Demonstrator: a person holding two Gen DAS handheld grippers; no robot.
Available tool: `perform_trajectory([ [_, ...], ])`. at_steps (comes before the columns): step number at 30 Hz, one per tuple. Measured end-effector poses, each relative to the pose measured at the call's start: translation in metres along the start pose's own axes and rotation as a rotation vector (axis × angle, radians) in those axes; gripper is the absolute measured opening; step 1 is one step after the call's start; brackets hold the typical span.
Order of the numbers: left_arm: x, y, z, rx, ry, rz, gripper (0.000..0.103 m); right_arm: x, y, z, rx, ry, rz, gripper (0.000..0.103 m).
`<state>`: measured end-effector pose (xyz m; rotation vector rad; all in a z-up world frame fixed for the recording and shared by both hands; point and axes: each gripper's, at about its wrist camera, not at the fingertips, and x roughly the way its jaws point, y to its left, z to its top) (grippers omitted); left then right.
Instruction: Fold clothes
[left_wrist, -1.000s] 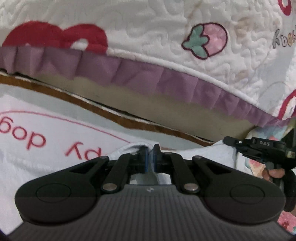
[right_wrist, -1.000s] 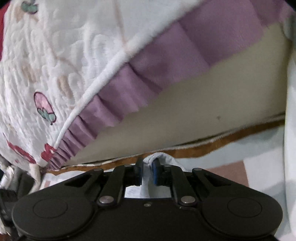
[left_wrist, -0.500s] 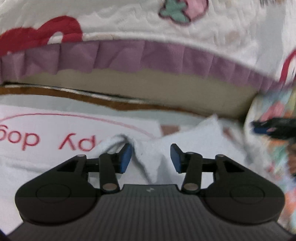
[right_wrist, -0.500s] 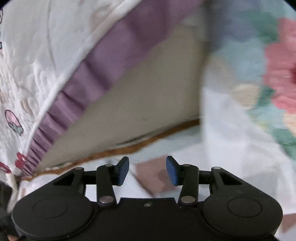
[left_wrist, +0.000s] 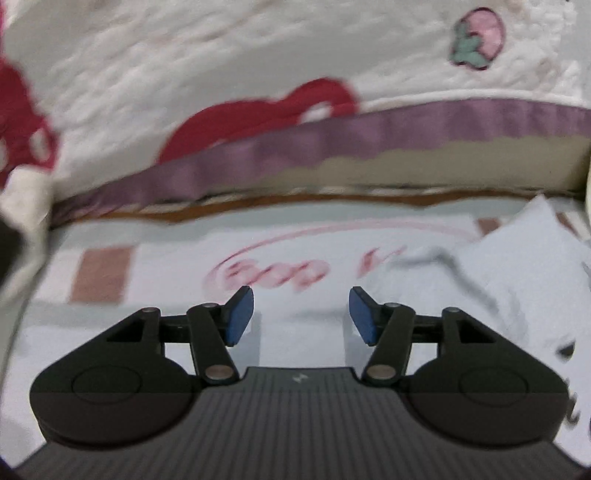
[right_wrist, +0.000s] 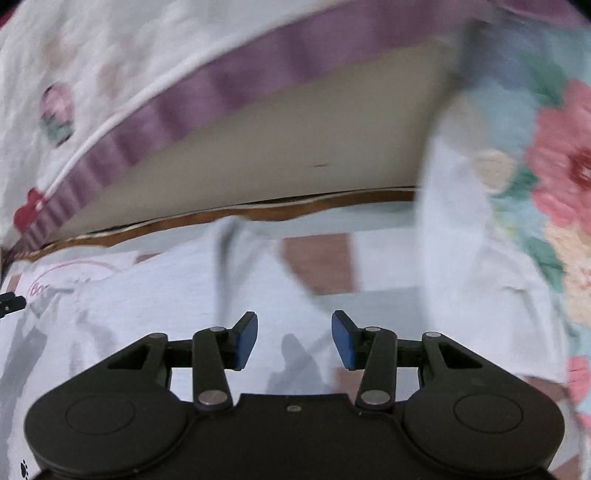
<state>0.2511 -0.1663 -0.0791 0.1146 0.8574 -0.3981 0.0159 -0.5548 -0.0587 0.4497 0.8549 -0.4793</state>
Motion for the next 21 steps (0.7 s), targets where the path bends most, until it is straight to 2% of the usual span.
perform_trajectory([
  [3, -0.008, 0.024, -0.017, -0.068, 0.025, -0.019, 0.056, 0.015, 0.055, -0.006, -0.046, -0.017, 0.068, 0.050],
  [5, -0.014, 0.024, -0.021, -0.103, 0.034, -0.053, 0.056, 0.025, 0.100, -0.012, -0.115, -0.020, 0.128, 0.050],
  [7, -0.021, 0.018, -0.022, -0.120, 0.034, -0.092, 0.056, 0.034, 0.145, -0.023, -0.212, -0.028, 0.129, 0.049],
  [8, -0.026, 0.007, -0.018, -0.083, 0.028, -0.098, 0.056, 0.040, 0.160, -0.028, -0.251, -0.030, 0.104, 0.050],
  [11, -0.038, -0.036, -0.008, 0.154, -0.011, -0.048, 0.058, 0.054, 0.196, -0.047, -0.359, -0.018, 0.032, 0.049],
  [13, -0.041, -0.044, -0.006, 0.261, -0.052, 0.008, 0.059, 0.058, 0.200, -0.059, -0.388, 0.000, 0.055, 0.045],
  [15, -0.034, -0.025, -0.001, 0.254, -0.051, 0.005, 0.062, 0.054, 0.195, -0.065, -0.369, 0.025, 0.121, 0.044],
  [17, -0.022, 0.009, 0.007, 0.196, -0.007, 0.033, 0.062, 0.046, 0.182, -0.064, -0.343, 0.036, 0.140, 0.044],
  [21, -0.016, 0.089, 0.016, 0.087, 0.033, 0.176, 0.062, 0.030, 0.153, -0.060, -0.300, 0.022, 0.117, 0.045],
])
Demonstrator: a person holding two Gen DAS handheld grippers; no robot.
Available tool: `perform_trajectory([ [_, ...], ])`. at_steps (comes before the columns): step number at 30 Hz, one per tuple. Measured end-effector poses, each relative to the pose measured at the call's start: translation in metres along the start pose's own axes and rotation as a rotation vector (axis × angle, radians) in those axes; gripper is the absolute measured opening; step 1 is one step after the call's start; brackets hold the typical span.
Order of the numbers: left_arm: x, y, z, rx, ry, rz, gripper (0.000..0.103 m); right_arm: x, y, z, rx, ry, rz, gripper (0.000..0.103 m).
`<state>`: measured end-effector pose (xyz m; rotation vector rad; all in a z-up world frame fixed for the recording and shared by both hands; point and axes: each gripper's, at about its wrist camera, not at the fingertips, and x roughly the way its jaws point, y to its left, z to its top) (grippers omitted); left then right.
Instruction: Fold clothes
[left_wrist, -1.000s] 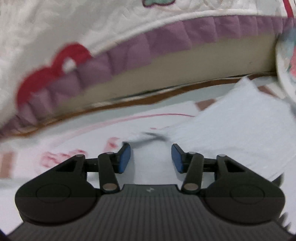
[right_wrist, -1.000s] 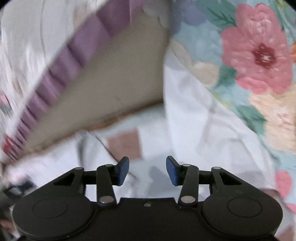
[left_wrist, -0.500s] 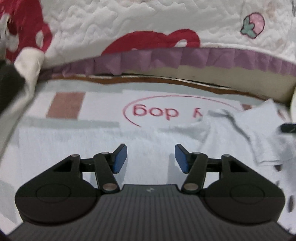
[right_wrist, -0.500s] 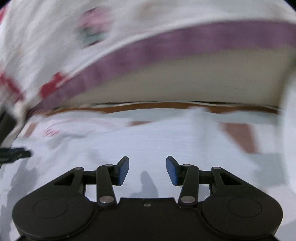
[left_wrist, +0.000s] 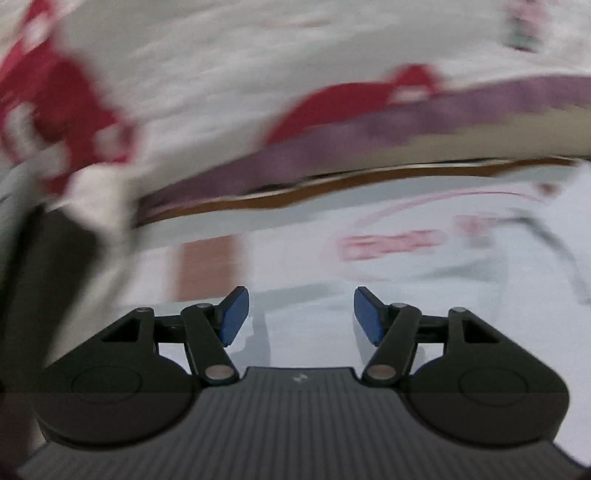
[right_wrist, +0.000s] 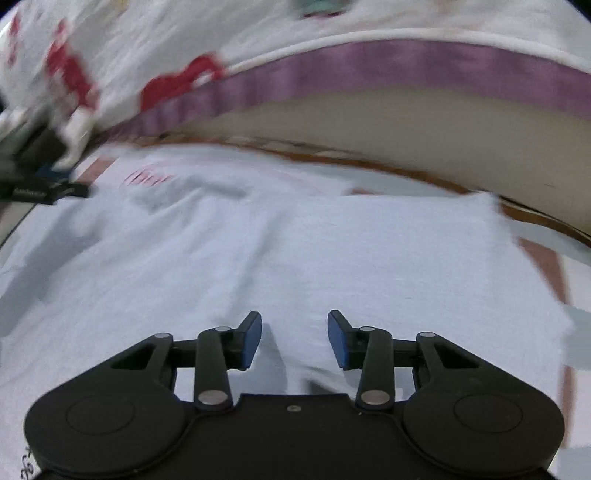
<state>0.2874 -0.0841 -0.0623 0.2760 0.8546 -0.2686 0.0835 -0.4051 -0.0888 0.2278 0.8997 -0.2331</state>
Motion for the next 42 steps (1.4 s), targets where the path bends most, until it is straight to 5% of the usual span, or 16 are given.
perform_trajectory([
  [6, -0.003, 0.091, -0.021, -0.070, 0.044, 0.060, 0.068, -0.026, -0.058, -0.017, 0.223, -0.050, -0.183, 0.047],
  [9, -0.005, 0.115, -0.042, -0.172, 0.007, -0.027, 0.069, -0.032, -0.060, -0.026, 0.287, -0.063, -0.146, 0.047],
  [16, 0.011, 0.105, -0.047, -0.210, -0.027, -0.117, 0.080, -0.024, -0.036, -0.033, 0.203, -0.046, -0.224, 0.052],
  [19, 0.019, 0.099, -0.048, -0.170, -0.051, -0.054, 0.083, -0.022, -0.038, -0.041, 0.212, -0.036, -0.222, 0.052],
  [20, 0.021, 0.098, -0.048, -0.167, -0.058, -0.017, 0.082, -0.023, -0.039, -0.045, 0.209, -0.033, -0.225, 0.054],
  [22, 0.020, 0.102, -0.047, -0.199, -0.082, -0.009, 0.054, -0.025, -0.042, -0.048, 0.206, -0.033, -0.219, 0.055],
  [23, 0.019, 0.103, -0.045, -0.193, -0.087, -0.012, 0.019, -0.026, -0.044, -0.049, 0.207, -0.031, -0.214, 0.055],
  [24, 0.018, 0.103, -0.042, -0.186, -0.087, -0.026, 0.009, -0.027, -0.045, -0.050, 0.207, -0.029, -0.210, 0.055],
  [29, 0.005, 0.100, -0.035, -0.181, -0.124, -0.011, 0.007, -0.027, -0.045, -0.049, 0.187, -0.025, -0.220, 0.057],
  [35, -0.014, 0.101, -0.026, -0.106, -0.220, 0.131, 0.007, -0.027, -0.049, -0.052, 0.219, -0.031, -0.222, 0.063],
  [42, 0.009, 0.095, -0.040, -0.075, -0.114, 0.175, 0.019, -0.028, -0.049, -0.051, 0.224, -0.025, -0.217, 0.063],
])
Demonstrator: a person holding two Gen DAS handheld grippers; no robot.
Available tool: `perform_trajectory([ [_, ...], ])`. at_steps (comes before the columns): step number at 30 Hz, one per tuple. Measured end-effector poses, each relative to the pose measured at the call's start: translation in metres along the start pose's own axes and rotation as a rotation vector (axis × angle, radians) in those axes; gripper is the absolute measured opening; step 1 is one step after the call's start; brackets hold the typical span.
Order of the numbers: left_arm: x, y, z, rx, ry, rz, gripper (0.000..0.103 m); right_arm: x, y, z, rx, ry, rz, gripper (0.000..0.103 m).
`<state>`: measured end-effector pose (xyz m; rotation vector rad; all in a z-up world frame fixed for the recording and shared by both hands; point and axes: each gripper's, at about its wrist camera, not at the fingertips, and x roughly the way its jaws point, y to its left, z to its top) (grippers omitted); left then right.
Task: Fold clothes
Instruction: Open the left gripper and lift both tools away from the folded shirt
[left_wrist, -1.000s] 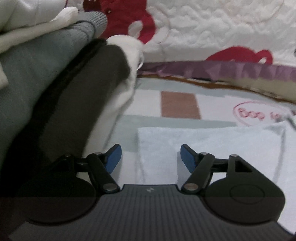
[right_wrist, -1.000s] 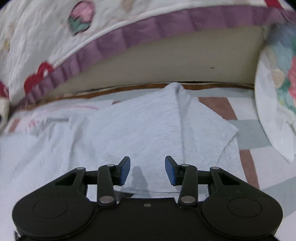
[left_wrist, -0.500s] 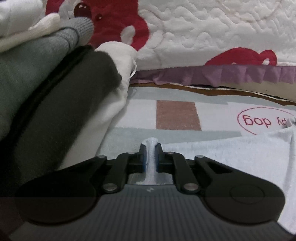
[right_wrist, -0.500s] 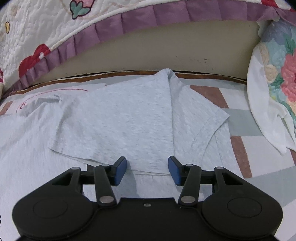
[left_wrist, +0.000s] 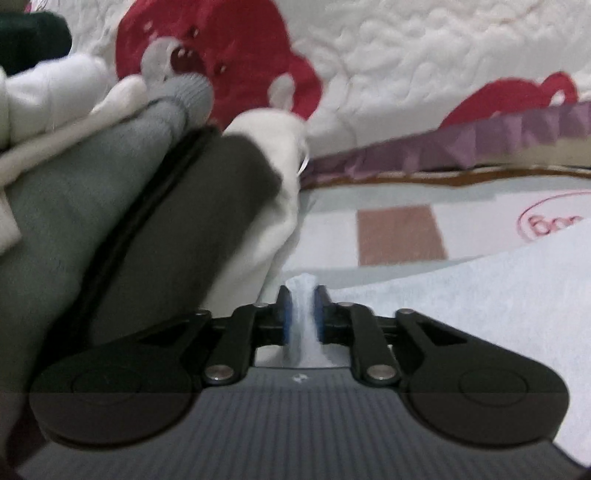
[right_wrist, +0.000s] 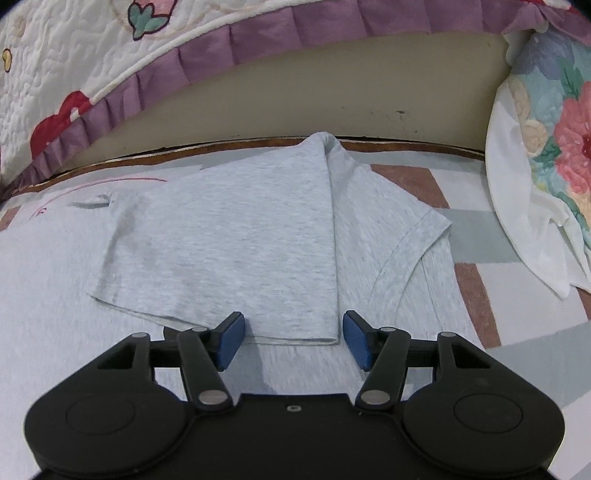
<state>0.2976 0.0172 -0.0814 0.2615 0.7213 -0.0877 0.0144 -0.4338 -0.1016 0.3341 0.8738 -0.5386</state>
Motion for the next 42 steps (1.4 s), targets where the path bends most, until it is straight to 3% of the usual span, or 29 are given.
perform_trajectory([
  [2, -0.001, 0.000, 0.002, -0.001, 0.012, 0.021, 0.024, -0.001, 0.000, -0.001, 0.001, -0.001, 0.004, 0.063],
  [5, -0.012, -0.004, 0.011, 0.012, -0.010, 0.036, 0.047, -0.002, -0.001, -0.002, 0.003, -0.003, 0.010, 0.063],
  [10, -0.025, -0.013, 0.023, 0.007, -0.016, -0.056, 0.051, 0.000, 0.002, -0.001, -0.013, 0.000, 0.006, 0.065],
  [14, -0.031, -0.025, 0.026, 0.013, 0.026, -0.102, 0.058, 0.001, 0.003, 0.000, 0.011, -0.007, -0.005, 0.065],
  [20, -0.047, -0.053, 0.016, 0.055, 0.123, -0.183, 0.059, -0.005, 0.004, -0.012, -0.014, -0.026, 0.006, 0.068],
  [23, -0.066, -0.074, 0.015, 0.066, 0.125, -0.224, 0.059, -0.010, 0.001, -0.018, -0.015, -0.028, 0.026, 0.068],
  [27, -0.101, -0.113, 0.010, 0.073, 0.100, -0.345, 0.059, -0.024, -0.010, -0.022, 0.031, -0.011, 0.068, 0.066],
  [29, -0.122, -0.142, -0.001, 0.087, 0.106, -0.397, 0.059, -0.047, -0.021, -0.031, 0.078, -0.145, 0.053, 0.066],
  [32, -0.154, -0.188, -0.018, 0.113, 0.127, -0.473, 0.059, -0.056, -0.042, -0.036, 0.178, -0.213, 0.043, 0.062],
  [35, -0.197, -0.223, -0.039, 0.228, 0.085, -0.475, 0.059, -0.068, -0.061, -0.039, 0.305, -0.258, 0.061, 0.054],
  [38, -0.233, -0.231, -0.042, 0.193, 0.010, -0.405, 0.059, -0.101, -0.073, -0.050, 0.374, -0.365, 0.162, 0.053],
  [40, -0.254, -0.236, -0.035, 0.163, -0.040, -0.450, 0.059, -0.122, -0.083, -0.057, 0.366, -0.390, 0.182, 0.053],
  [42, -0.273, -0.252, -0.030, 0.175, -0.054, -0.484, 0.059, -0.138, -0.104, -0.067, 0.413, -0.360, 0.226, 0.054],
])
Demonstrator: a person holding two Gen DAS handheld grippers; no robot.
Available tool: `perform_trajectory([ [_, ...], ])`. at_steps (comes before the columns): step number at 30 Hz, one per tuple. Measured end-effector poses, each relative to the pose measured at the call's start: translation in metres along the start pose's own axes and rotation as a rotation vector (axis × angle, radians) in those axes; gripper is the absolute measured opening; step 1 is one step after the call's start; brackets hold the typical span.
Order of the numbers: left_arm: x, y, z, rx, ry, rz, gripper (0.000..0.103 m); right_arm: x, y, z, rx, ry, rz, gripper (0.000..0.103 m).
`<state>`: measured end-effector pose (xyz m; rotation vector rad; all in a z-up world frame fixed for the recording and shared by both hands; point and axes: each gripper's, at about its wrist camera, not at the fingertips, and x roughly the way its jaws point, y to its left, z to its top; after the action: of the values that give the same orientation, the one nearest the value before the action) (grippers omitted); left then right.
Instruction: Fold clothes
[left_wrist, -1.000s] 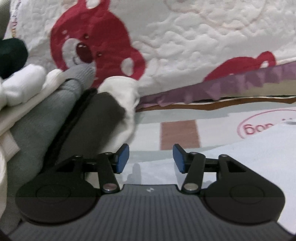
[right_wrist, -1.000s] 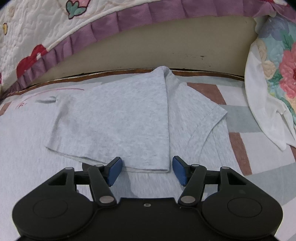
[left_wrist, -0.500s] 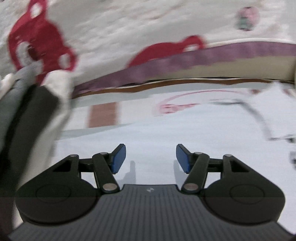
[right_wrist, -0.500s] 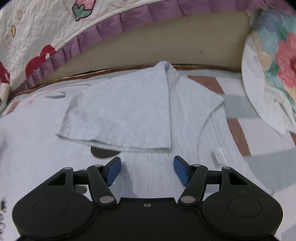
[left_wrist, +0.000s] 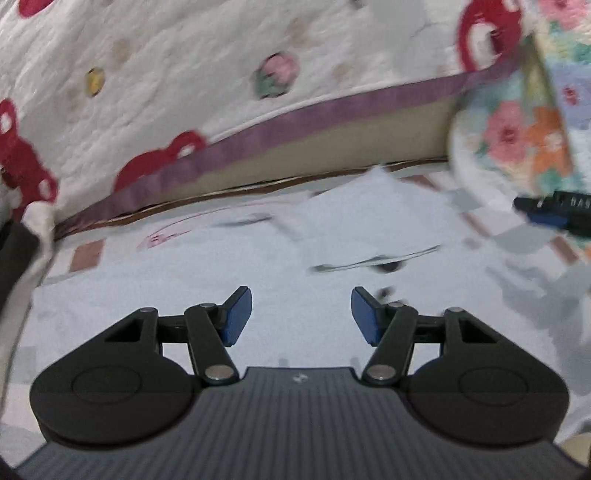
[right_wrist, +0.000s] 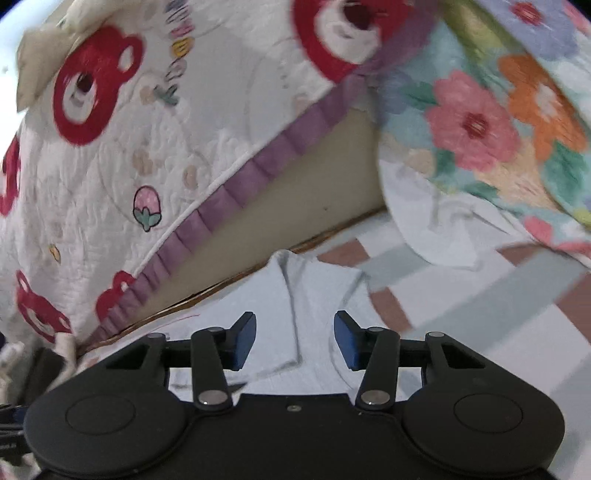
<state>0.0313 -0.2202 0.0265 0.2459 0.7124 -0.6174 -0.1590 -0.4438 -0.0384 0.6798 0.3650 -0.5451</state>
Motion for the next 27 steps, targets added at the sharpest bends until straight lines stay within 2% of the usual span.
perform_trajectory([
  [3, -0.008, -0.038, 0.008, 0.031, -0.032, 0.034, 0.053, -0.027, -0.031, 0.005, 0.062, 0.085, 0.079, 0.054],
  [5, -0.009, -0.060, 0.008, 0.037, -0.036, -0.030, 0.048, -0.050, -0.047, 0.002, 0.014, 0.153, 0.075, 0.054],
  [7, 0.000, -0.081, 0.005, 0.052, -0.008, -0.094, 0.043, -0.075, -0.064, -0.003, -0.028, 0.226, 0.073, 0.054],
  [8, 0.006, -0.092, 0.004, 0.062, 0.013, -0.123, 0.036, -0.088, -0.073, -0.008, -0.025, 0.264, 0.096, 0.054],
  [11, 0.024, -0.133, 0.004, 0.108, 0.073, -0.189, 0.035, -0.126, -0.100, -0.030, 0.018, 0.398, 0.208, 0.055],
  [15, 0.030, -0.181, -0.006, 0.233, 0.106, -0.303, 0.035, -0.162, -0.111, -0.066, -0.016, 0.431, 0.124, 0.060],
  [16, 0.028, -0.185, -0.012, 0.250, 0.120, -0.328, 0.035, -0.170, -0.114, -0.075, -0.021, 0.439, 0.107, 0.060],
  [19, 0.022, -0.196, -0.029, 0.297, 0.159, -0.396, 0.035, -0.181, -0.126, -0.088, 0.042, 0.468, 0.159, 0.060],
  [22, 0.015, -0.188, -0.042, 0.310, 0.187, -0.409, 0.036, -0.182, -0.132, -0.098, 0.051, 0.517, 0.201, 0.060],
  [24, 0.012, -0.177, -0.048, 0.284, 0.207, -0.409, 0.037, -0.179, -0.132, -0.106, 0.049, 0.551, 0.228, 0.060],
  [25, 0.010, -0.172, -0.050, 0.270, 0.215, -0.408, 0.037, -0.175, -0.132, -0.110, 0.051, 0.568, 0.246, 0.054],
  [26, 0.009, -0.168, -0.050, 0.257, 0.218, -0.404, 0.037, -0.172, -0.131, -0.113, 0.052, 0.584, 0.264, 0.031],
  [27, 0.007, -0.163, -0.050, 0.244, 0.218, -0.401, 0.037, -0.170, -0.129, -0.116, 0.053, 0.582, 0.281, 0.016],
])
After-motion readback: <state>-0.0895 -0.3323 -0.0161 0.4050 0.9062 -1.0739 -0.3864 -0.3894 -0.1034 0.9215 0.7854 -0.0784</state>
